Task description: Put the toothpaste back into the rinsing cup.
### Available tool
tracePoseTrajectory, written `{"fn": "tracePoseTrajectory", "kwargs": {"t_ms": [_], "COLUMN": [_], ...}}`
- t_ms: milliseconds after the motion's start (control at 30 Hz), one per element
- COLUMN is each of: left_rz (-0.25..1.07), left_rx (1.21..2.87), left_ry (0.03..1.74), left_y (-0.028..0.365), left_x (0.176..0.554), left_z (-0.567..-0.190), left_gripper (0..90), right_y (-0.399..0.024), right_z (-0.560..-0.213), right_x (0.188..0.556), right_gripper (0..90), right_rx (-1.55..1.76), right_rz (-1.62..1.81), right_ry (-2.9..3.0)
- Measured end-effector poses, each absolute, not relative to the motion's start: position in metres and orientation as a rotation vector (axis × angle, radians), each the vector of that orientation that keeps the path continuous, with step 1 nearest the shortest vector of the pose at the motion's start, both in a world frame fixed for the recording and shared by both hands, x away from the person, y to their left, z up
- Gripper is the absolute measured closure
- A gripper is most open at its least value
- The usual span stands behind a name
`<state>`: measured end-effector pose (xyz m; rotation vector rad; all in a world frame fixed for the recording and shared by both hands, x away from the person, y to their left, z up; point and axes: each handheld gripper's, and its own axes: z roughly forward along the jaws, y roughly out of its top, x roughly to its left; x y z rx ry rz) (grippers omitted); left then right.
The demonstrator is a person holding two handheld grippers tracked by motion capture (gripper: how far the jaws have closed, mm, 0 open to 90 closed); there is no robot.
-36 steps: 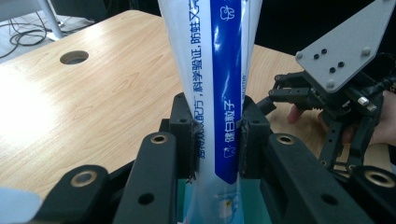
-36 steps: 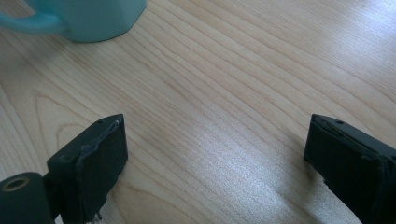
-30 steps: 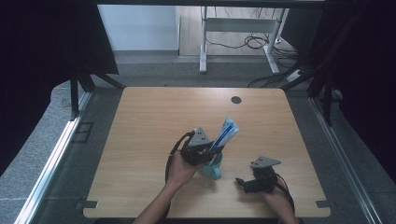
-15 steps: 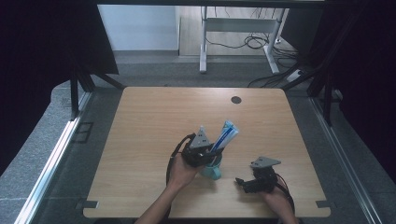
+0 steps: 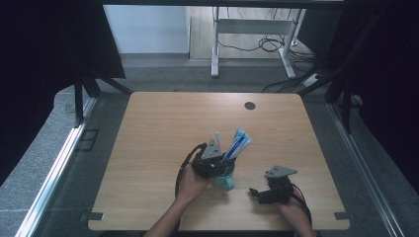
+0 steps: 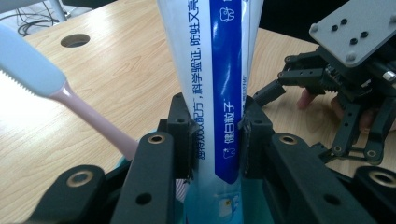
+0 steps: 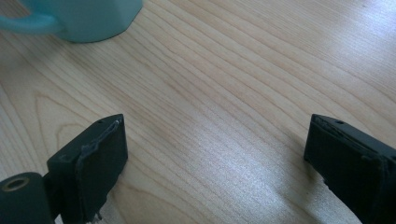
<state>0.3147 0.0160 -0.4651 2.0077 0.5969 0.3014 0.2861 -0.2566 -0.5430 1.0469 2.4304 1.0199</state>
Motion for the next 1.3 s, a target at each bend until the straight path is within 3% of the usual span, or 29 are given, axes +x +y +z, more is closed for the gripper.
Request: {"fn": "tracePoseTrajectory", "kwargs": {"t_ms": [800,1300], "left_rz": [0.288,0.305], "left_rx": [2.026,2.034], "left_ry": [0.623,0.619], "left_y": [0.021,0.027], "left_x": [0.316,0.313], "left_z": [-0.473,-0.459], "left_gripper": [67.0,38.3], "right_y": [-0.257,-0.257], "right_z": [-0.543,-0.543], "right_x": [0.286,0.286], "right_gripper": [5.9,5.9], "right_rx": [1.039,1.046], "right_rz": [1.017,1.019], "right_ry": [2.431,2.43]}}
